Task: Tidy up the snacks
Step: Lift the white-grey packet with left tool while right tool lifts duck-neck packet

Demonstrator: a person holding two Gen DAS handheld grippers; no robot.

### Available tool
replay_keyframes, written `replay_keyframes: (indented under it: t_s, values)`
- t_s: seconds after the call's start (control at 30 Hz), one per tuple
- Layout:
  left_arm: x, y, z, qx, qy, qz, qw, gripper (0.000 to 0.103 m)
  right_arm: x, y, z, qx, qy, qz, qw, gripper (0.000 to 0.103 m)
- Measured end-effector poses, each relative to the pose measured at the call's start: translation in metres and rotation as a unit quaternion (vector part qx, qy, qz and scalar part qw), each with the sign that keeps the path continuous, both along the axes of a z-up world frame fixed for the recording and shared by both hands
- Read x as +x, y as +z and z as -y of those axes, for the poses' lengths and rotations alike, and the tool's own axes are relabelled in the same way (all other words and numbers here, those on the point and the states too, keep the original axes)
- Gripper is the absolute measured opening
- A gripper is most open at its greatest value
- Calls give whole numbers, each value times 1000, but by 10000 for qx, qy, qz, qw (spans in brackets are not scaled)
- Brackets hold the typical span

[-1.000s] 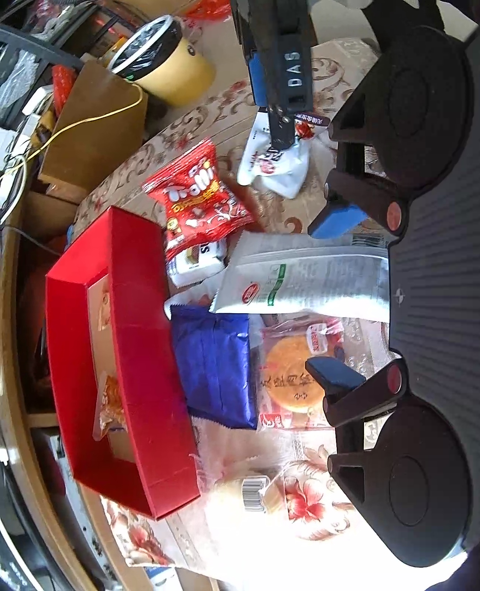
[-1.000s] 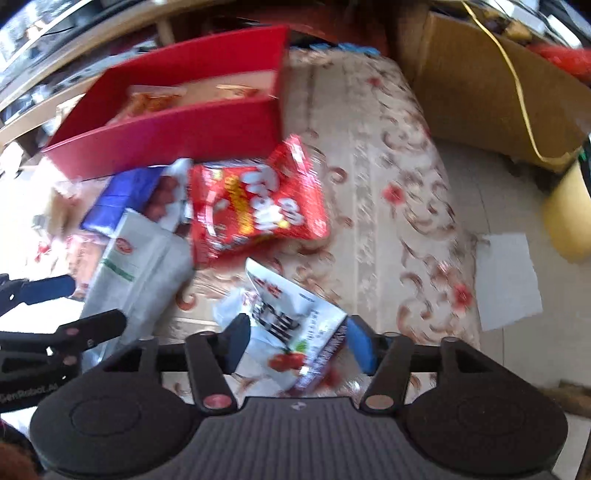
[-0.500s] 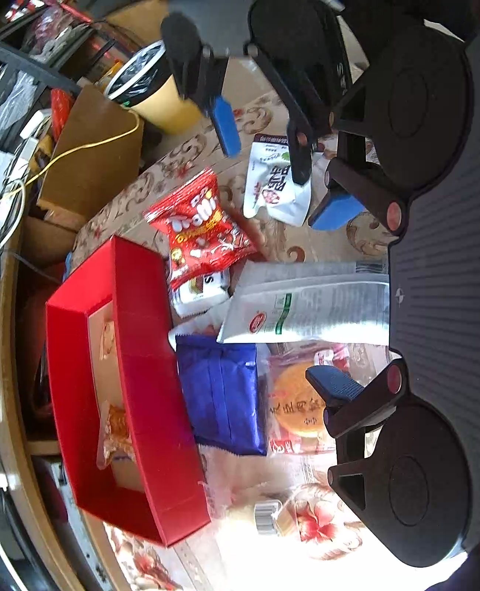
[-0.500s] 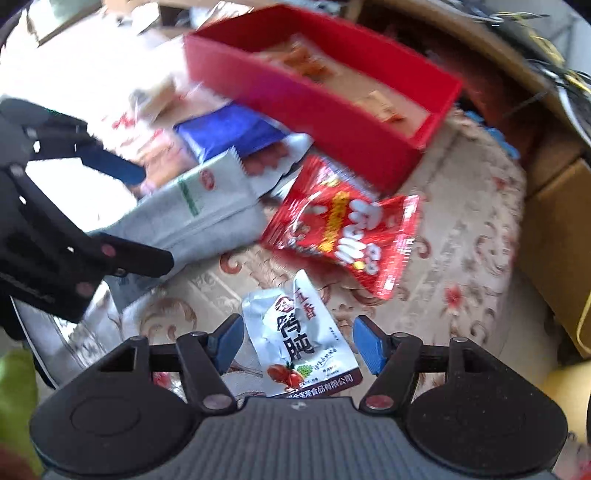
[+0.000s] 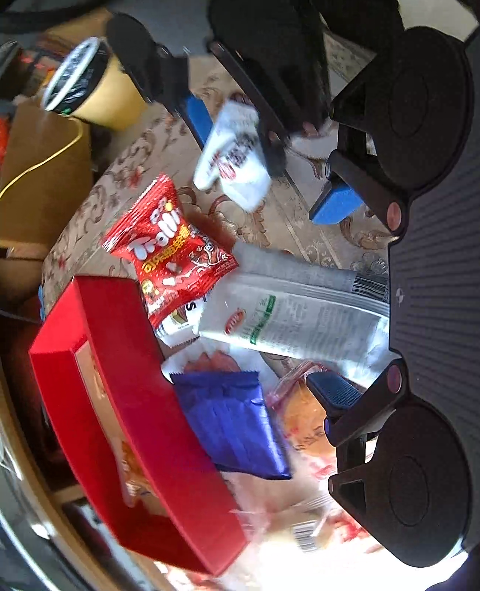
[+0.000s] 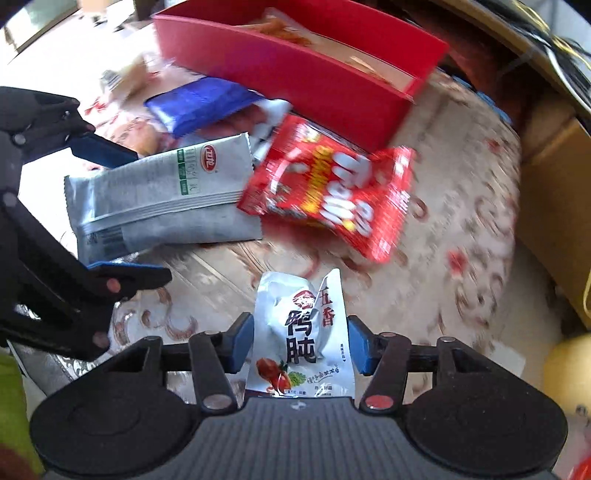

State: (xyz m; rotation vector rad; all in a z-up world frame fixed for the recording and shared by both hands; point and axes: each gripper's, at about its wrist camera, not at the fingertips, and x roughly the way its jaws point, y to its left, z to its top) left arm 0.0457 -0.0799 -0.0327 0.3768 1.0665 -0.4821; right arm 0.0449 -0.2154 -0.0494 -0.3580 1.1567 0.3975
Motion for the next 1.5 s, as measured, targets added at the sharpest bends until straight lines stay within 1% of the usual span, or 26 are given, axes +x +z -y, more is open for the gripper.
replay_keyframes:
  t_s: [0.1,0.17,0.23,0.3,0.33,0.47,0.53,0.6,0.67,0.7,0.77,0.83,0.9,0.97,1.03,1.1,1.13,1.17,1.23,1.27,1.3,1.4,1.43,1.47,1.5]
  values:
    - [-2,-5,8,326,-149,156,9992,89,-7,3,12,60,-243,-17,9997,51]
    - [1,-6,10,419,-181,162,9988,86,-9,4,17,147,-351,-37,9993,51]
    - [7,-3,9,369,-163,85,9991,85,-12,7,20,231,-398,-35,9989,51]
    - [13,-1,9,239,-227,-123,9994,87,-15,9,22,273,-421,-2,9987,51]
    - [15,-2,10,234,-231,-148,9993,89,-15,9,22,299,-435,-3,9986,51]
    - [23,-10,16,364,-291,-240,9986,90,-12,7,24,337,-512,-56,9981,51]
    - [23,-13,16,369,-254,-233,9987,93,-11,6,24,349,-527,-65,9980,51]
    - [23,-13,12,275,-192,-304,9990,90,-11,5,25,354,-525,-61,9980,51]
    - [22,-12,9,84,-120,-439,9989,78,-11,6,25,364,-538,-57,9979,51]
    - [21,-11,7,41,-106,-474,9988,75,-10,6,25,370,-551,-54,9978,51]
    - [17,-8,7,45,-144,-475,9988,63,-10,7,25,381,-556,-39,9977,51]
    - [11,-5,4,-59,-118,-558,9984,58,-12,8,23,388,-547,-19,9977,51]
    - [3,-4,0,-147,-91,-639,9978,56,-13,9,22,392,-529,-4,9978,51]
    - [-6,-3,-1,-136,-134,-660,9976,56,-15,9,21,368,-512,3,9980,51]
    - [-10,-3,0,-143,-123,-653,9977,57,-17,8,19,323,-505,-7,9982,51]
    - [-11,-4,2,-98,-152,-582,9981,61,-18,7,17,309,-486,-14,9983,51]
    - [-12,-5,5,-58,-158,-539,9984,70,-19,7,16,300,-479,-17,9984,51]
    - [-12,-7,7,19,-153,-503,9986,82,-19,6,15,302,-477,-34,9984,51]
    - [-12,-14,12,166,-230,-429,9987,91,-20,3,15,275,-472,-66,9985,51]
    - [-12,-16,12,186,-239,-376,9988,93,-20,1,15,247,-474,-67,9985,51]
    - [-10,-17,11,158,-210,-413,9988,93,-19,-1,15,211,-494,-76,9985,51]
    - [-9,-15,7,57,-138,-436,9989,85,-16,-5,16,191,-551,-137,9982,52]
    - [-9,-13,6,34,-127,-431,9990,79,-16,-5,16,183,-549,-134,9982,52]
    - [-10,-11,4,7,-115,-424,9990,71,-16,-5,16,168,-549,-130,9983,52]
    - [-11,-8,2,-36,-97,-432,9990,66,-16,-5,15,149,-546,-121,9983,52]
